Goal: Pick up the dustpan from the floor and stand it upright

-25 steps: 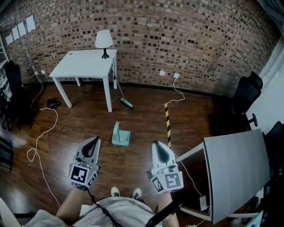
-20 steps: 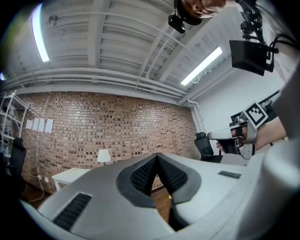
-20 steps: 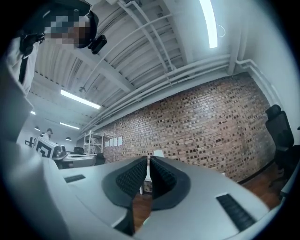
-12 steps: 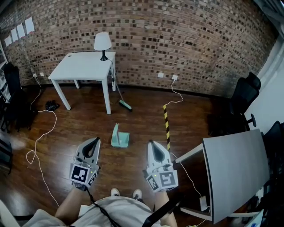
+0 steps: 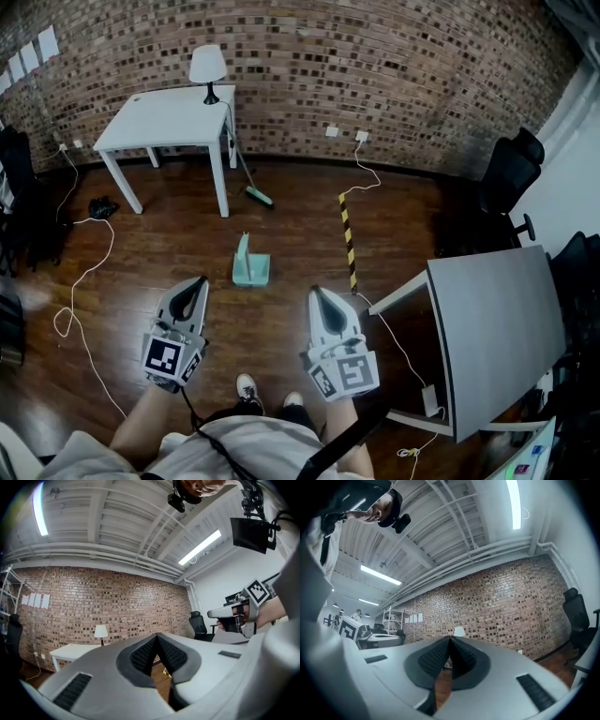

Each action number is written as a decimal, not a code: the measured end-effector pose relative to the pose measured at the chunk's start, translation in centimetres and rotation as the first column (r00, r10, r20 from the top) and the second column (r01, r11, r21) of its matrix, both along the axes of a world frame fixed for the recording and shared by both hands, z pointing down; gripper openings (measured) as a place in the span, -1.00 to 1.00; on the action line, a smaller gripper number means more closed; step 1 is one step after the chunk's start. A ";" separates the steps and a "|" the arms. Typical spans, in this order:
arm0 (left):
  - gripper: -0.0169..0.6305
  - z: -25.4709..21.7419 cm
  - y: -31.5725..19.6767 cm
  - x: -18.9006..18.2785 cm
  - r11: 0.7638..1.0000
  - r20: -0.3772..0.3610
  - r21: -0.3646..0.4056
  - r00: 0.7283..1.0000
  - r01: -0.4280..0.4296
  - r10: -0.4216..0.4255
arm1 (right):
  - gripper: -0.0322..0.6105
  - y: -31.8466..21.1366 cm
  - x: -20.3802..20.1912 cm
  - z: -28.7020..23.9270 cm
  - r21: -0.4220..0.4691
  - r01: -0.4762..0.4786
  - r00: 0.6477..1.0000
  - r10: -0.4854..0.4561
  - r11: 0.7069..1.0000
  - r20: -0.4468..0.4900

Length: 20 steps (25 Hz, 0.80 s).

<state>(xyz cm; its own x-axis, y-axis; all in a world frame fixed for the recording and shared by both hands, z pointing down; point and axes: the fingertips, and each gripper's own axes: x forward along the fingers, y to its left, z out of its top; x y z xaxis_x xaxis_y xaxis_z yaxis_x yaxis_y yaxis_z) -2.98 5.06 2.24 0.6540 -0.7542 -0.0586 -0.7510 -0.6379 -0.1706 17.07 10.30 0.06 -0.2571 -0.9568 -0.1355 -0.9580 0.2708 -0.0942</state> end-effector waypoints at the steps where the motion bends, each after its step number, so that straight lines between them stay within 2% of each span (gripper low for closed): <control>1: -0.97 0.2 0.8 0.0 1.000 0.000 -0.010 1.000 -0.002 0.002 | -0.96 0.9 -0.1 0.0 -0.001 0.003 1.000 -0.003 1.000 0.005; 4: -0.97 0.6 4.3 0.6 1.000 0.004 -0.021 1.000 -0.013 0.014 | -0.96 4.1 0.1 -0.2 -0.001 0.004 0.999 -0.004 1.000 0.032; 10: -0.97 0.6 13.7 2.2 0.999 0.010 0.006 0.999 -0.043 0.043 | -0.96 12.2 0.2 -0.8 0.017 0.036 0.998 -0.037 0.999 0.044; 14: -0.97 1.4 21.0 3.8 1.000 0.017 0.019 1.000 -0.014 0.014 | -0.96 19.2 1.9 -0.8 0.033 0.075 0.997 -0.076 0.997 0.033; 20: -0.97 3.0 32.0 4.5 0.999 0.026 -0.016 0.999 0.036 -0.036 | -0.96 29.5 3.8 0.8 0.001 0.114 0.993 -0.114 0.994 0.028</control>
